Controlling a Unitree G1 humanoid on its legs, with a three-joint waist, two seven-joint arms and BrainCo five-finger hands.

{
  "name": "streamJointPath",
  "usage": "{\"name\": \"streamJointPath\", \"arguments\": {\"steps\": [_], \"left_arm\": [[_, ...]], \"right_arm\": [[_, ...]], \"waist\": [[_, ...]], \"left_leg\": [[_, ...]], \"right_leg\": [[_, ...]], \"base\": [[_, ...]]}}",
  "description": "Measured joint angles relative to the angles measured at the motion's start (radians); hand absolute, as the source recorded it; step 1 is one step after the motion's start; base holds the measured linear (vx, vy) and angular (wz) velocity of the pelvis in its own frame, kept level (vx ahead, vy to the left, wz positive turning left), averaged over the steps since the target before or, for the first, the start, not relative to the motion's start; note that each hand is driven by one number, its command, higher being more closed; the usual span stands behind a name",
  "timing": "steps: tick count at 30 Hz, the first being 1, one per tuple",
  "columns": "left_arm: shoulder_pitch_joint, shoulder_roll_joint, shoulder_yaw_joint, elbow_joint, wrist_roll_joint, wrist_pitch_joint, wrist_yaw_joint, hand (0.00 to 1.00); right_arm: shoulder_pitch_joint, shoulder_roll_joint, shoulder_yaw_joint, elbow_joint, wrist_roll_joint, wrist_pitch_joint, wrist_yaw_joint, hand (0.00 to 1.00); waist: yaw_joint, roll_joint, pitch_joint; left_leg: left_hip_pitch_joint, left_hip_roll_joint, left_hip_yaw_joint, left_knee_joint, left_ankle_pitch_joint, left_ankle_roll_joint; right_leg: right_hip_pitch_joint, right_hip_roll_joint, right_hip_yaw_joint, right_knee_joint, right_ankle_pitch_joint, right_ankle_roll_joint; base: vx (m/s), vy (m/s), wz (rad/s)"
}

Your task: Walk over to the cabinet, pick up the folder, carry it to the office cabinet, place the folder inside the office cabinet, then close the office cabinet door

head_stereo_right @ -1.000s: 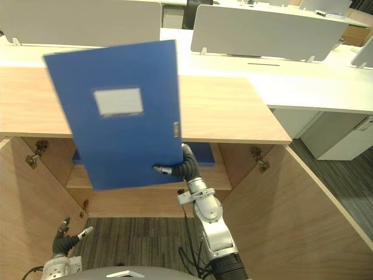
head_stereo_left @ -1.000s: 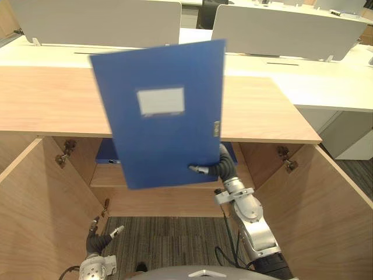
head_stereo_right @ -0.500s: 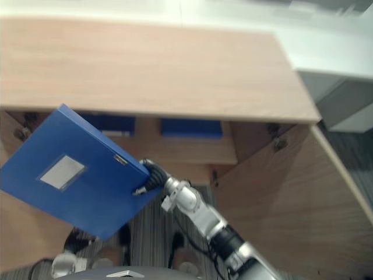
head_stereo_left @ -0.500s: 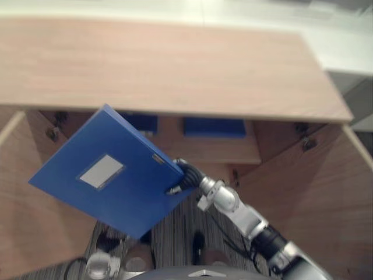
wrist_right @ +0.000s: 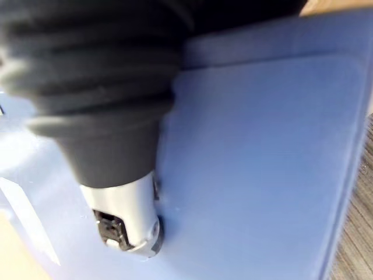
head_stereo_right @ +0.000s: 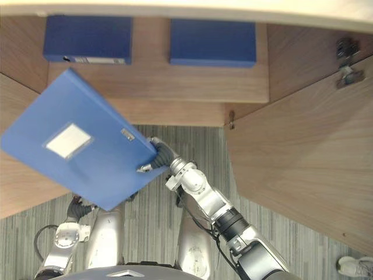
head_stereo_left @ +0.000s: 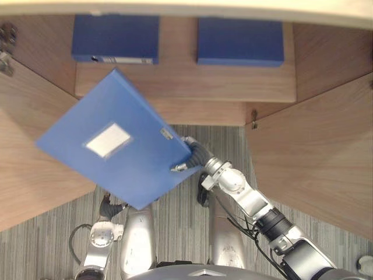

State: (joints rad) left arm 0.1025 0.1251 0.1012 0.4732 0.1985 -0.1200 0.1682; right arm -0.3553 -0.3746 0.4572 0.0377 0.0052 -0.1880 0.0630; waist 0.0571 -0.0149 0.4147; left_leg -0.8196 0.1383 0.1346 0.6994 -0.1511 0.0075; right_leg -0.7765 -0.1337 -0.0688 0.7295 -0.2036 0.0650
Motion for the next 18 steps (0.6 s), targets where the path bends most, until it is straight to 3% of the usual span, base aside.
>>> {"name": "streamJointPath", "arguments": {"steps": [4, 9, 18], "left_arm": [[-0.002, -0.016, 0.001, -0.111, -0.002, 0.0, -0.001, 0.0], [0.013, -0.037, -0.003, -0.271, -0.04, -0.023, -0.021, 0.0], [0.036, -0.038, -0.003, -0.336, -0.062, -0.039, -0.03, 0.0]], "right_arm": [[-0.002, 0.013, -0.146, -0.064, 0.093, -0.001, -0.045, 1.0], [-0.046, 0.02, -0.343, -0.058, 0.296, -0.004, -0.108, 1.0], [-0.21, 0.008, -0.473, 0.038, 0.559, -0.008, -0.183, 1.0]], "waist": [[0.01, 0.011, 0.016], [0.033, 0.017, 0.048], [0.054, 0.028, 0.069]], "left_leg": [[-0.093, 0.009, -0.009, 0.057, -0.006, 0.002], [-0.19, 0.007, -0.028, 0.104, -0.008, 0.002], [-0.287, 0.011, -0.055, 0.164, -0.014, -0.007]], "right_leg": [[-0.092, -0.002, 0.0, 0.061, -0.008, -0.001], [-0.188, -0.015, -0.009, 0.129, -0.032, -0.008], [-0.278, -0.023, -0.03, 0.21, -0.065, -0.023]], "base": [[-0.08, -0.032, -0.01], [-0.03, -0.05, 0.1], [0.04, -0.067, 0.05]]}}
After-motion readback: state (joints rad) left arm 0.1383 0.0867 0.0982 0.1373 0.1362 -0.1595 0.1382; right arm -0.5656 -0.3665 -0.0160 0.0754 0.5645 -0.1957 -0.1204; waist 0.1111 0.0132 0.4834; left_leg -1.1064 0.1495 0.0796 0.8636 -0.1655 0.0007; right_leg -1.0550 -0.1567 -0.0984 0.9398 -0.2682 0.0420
